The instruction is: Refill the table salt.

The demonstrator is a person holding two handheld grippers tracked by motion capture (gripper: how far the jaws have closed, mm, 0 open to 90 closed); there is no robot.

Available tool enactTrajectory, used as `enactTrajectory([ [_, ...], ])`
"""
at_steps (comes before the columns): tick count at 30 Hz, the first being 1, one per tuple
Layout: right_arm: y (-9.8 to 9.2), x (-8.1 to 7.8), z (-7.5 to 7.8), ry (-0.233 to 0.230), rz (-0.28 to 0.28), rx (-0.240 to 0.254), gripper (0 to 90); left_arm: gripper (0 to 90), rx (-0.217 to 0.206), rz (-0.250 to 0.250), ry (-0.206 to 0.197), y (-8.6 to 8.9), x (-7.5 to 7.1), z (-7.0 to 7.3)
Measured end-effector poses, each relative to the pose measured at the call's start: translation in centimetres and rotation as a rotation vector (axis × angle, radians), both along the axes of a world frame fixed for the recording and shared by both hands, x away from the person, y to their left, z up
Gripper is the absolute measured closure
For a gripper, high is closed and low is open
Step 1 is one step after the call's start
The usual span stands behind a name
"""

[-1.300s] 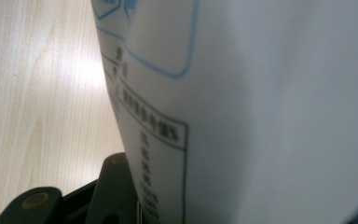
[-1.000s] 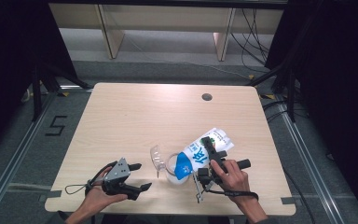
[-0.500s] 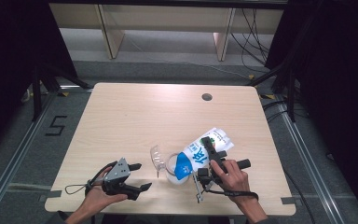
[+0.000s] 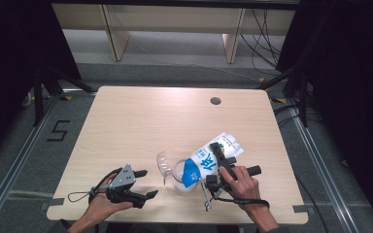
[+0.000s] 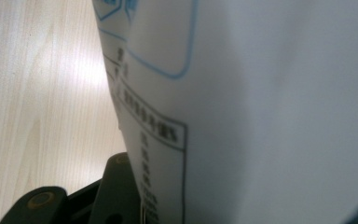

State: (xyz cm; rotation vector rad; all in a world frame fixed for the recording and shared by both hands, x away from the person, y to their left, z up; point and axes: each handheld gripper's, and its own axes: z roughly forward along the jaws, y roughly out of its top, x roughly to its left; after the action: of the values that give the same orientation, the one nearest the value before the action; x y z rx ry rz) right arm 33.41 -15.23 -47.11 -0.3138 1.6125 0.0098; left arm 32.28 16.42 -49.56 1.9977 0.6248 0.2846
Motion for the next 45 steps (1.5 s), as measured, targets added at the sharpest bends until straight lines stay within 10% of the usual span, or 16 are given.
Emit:
enactTrajectory([
  [45, 0.04, -0.23, 0.07, -0.006, -0.021, 0.017, 61.6, 20.7, 0.019, -0.013, -0.017, 0.08, 0.09, 0.06],
])
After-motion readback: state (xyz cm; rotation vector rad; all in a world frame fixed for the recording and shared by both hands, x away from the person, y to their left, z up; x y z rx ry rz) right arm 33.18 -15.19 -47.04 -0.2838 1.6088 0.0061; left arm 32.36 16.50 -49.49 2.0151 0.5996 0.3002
